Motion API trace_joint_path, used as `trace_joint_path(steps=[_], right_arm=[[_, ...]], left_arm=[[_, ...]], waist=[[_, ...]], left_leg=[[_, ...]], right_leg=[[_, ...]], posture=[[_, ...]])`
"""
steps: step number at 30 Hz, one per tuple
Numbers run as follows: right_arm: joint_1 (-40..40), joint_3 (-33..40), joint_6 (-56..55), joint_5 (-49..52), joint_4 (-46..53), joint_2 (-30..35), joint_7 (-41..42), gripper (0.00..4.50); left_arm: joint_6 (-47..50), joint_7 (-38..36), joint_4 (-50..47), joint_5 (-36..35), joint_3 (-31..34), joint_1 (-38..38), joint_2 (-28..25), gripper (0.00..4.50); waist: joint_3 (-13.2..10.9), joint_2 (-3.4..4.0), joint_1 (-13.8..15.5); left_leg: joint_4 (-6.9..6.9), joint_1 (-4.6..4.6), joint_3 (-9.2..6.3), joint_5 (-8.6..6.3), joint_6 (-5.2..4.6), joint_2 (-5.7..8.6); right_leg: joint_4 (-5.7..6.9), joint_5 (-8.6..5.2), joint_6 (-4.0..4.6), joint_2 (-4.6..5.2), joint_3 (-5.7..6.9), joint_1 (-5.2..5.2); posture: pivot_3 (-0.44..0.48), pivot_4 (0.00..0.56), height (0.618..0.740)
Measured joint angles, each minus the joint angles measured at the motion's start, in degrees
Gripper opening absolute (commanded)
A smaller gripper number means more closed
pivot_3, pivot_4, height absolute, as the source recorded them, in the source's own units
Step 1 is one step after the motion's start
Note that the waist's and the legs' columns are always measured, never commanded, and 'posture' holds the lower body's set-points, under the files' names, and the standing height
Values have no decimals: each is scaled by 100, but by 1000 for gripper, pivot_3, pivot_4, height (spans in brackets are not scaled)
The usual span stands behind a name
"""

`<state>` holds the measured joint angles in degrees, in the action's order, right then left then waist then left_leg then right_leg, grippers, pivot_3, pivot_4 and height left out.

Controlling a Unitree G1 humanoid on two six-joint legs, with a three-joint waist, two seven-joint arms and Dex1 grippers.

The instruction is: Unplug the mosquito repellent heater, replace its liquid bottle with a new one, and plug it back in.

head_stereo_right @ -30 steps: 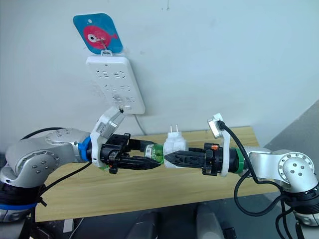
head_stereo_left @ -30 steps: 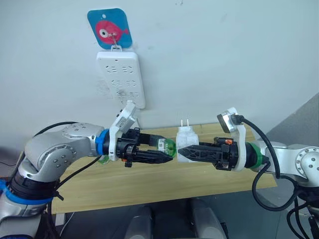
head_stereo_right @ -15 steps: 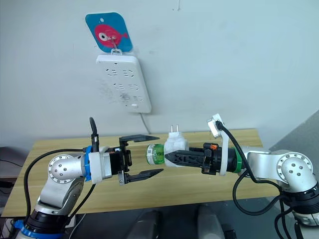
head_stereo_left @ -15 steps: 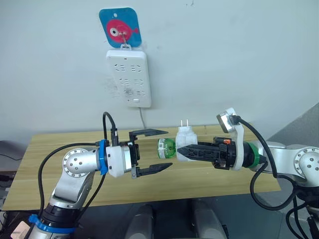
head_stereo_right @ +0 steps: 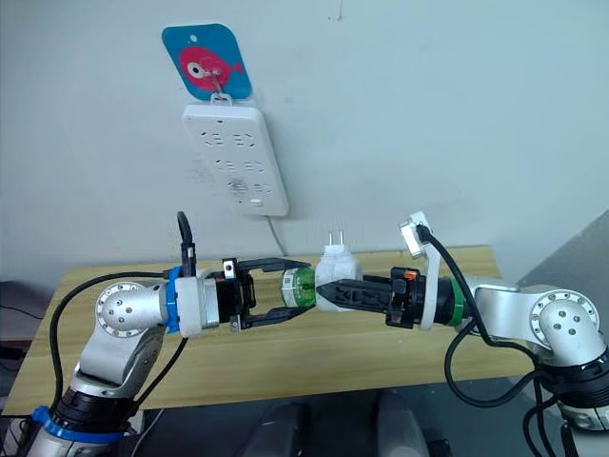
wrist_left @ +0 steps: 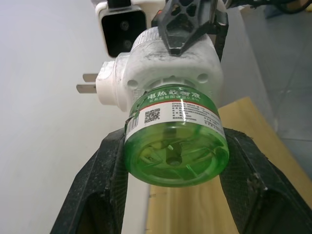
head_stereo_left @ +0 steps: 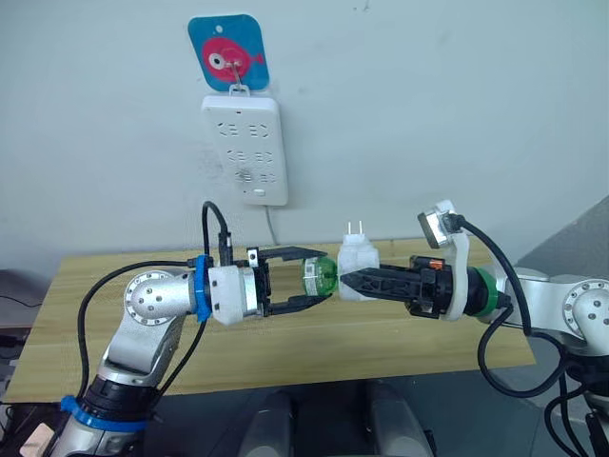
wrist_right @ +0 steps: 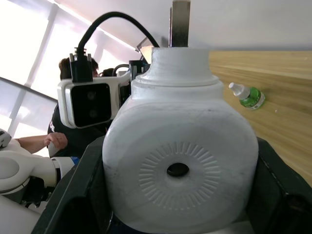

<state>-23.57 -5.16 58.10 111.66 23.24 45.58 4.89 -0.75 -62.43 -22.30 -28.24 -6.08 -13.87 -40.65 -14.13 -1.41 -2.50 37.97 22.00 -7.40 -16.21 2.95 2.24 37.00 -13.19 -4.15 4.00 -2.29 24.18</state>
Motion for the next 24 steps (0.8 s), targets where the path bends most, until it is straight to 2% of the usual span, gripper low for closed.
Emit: trace_joint_path(steps=[1,3,4,6,8,11,18,21,24], right_arm=[[11,-57,32,0,0,19,1,3018],[10,-86,84,15,-8,8,32,3018],[-7,-77,86,52,-14,10,63,3018],[-30,-57,91,129,-26,18,131,3018],[-51,-56,96,162,-29,17,151,3018],[-56,-60,104,163,-64,17,185,3018],[-63,-65,129,154,-111,34,178,3018],[-63,-83,130,104,-114,33,116,3018],[-52,-124,134,23,-115,32,76,3018]], left_arm=[[722,88,-199,-412,-42,-39,-299,2239],[2916,521,-423,-2264,-85,-434,-1003,2239],[3636,697,-407,-2965,-44,-650,-1169,2239],[4694,945,-211,-3971,39,-1039,-1305,2239],[5221,1068,-81,-4367,105,-1228,-1307,2239],[5528,1130,-32,-4442,170,-1338,-1240,2239],[5235,1020,-295,-3813,323,-1025,-992,2239],[4694,895,-444,-3137,315,-803,-878,3219],[3622,564,-469,-2041,263,-396,-837,4153]], waist=[[-1,-1,-41],[-3,-2,-62],[-3,-1,-67],[-3,-2,-81],[-3,-1,-88],[-3,-1,-89],[-3,-1,-73],[-3,-1,-67],[-3,-1,-69]], left_leg=[[-1,-1,-7,0,0,-1],[0,-1,-21,0,0,-1],[0,-2,-22,0,0,0],[2,-6,-15,0,0,1],[2,-8,-9,0,0,2],[-1,-7,-5,1,0,0],[-3,-3,-2,0,1,1],[-2,-3,1,1,1,1],[-5,-6,13,1,1,0]], right_leg=[[1,0,0,-2,4,0],[11,-2,-2,-2,16,-1],[8,-3,-3,-3,19,-2],[9,-4,-6,-4,17,-7],[8,-2,-3,-4,12,-7],[7,-2,-1,-5,9,-3],[-2,-1,1,-3,4,0],[-2,-1,1,-3,2,0],[-3,-2,2,-3,-7,2]], posture=[[-44,223,740],[-43,222,740],[-42,221,740],[-40,222,740],[-38,222,740],[-40,222,740],[-39,224,740],[-38,226,740],[-39,226,740]])
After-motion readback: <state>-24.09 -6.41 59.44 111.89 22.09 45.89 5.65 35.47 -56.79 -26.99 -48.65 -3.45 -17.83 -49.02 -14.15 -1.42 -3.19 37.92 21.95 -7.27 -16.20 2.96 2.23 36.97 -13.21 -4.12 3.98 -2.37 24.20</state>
